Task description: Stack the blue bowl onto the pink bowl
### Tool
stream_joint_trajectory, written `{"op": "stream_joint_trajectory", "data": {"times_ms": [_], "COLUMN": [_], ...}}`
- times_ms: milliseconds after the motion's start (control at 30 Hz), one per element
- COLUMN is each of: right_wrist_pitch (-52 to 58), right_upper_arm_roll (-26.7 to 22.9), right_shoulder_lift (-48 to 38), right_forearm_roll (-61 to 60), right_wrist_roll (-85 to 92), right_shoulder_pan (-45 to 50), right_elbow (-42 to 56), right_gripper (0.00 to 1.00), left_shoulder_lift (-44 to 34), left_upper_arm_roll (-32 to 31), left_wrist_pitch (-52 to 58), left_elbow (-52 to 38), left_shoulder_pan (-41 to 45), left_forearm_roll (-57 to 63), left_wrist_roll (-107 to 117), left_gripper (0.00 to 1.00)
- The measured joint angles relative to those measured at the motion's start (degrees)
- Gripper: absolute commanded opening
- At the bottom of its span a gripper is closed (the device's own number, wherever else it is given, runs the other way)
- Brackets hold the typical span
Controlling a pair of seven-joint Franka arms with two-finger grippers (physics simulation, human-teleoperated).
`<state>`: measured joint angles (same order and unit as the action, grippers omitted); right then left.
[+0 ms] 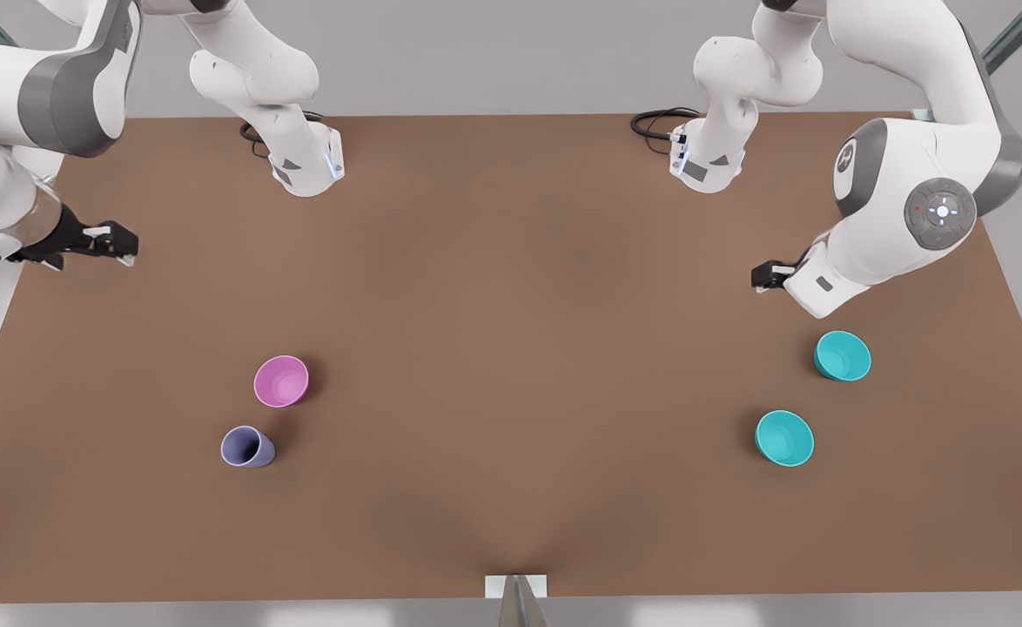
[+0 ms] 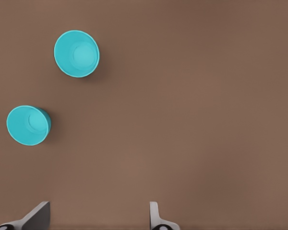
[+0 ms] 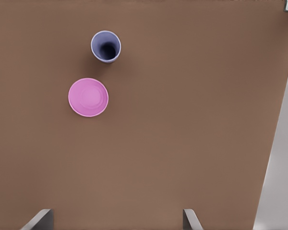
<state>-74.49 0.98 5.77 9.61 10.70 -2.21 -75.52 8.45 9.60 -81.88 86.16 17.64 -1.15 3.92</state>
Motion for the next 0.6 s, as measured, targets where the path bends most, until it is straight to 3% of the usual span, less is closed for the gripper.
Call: {"op": "stream_joint_trajectory", "data": {"times_ms": [67,200,300,367,467,600], "right_wrist_pitch": [-0.2,-0.6,-8.1,-14.0,-22.1,-31.7], "right_upper_arm_roll": [0.0,0.1,0.0,0.1,0.2,1.0], "right_shoulder_lift": [0.6,12.1,14.6,16.3,17.4,17.8], "right_forearm_roll": [0.1,-1.6,-5.1,-8.2,-12.4,-16.2], "right_wrist_roll": [0.3,0.9,0.6,-0.1,-1.0,-2.1], "right_shoulder_pan": [-0.1,-5.1,-10.6,-10.9,-10.5,-8.5], "right_elbow": [0.1,-4.3,-18.3,-24.2,-28.8,-32.0], "right_gripper": [1.0,1.0,1.0,1.0,1.0,1.0], "left_shoulder_lift": [0.1,0.3,0.8,0.7,0.9,1.4], "left_upper_arm_roll": [0.0,0.0,0.7,5.3,11.1,11.2], "left_wrist_pitch": [0.3,0.6,0.6,0.5,0.2,-0.3], "left_elbow": [0.1,0.7,0.8,0.6,0.5,-1.1], "left_shoulder_pan": [0.0,0.0,0.4,1.5,-1.3,-0.1], "left_forearm_roll": [0.0,0.0,0.0,-0.2,-0.7,-1.7], "left_wrist_roll": [0.1,0.2,0.2,-0.1,-3.0,-6.5], "left_gripper": [1.0,1.0,1.0,1.0,1.0,1.0]}}
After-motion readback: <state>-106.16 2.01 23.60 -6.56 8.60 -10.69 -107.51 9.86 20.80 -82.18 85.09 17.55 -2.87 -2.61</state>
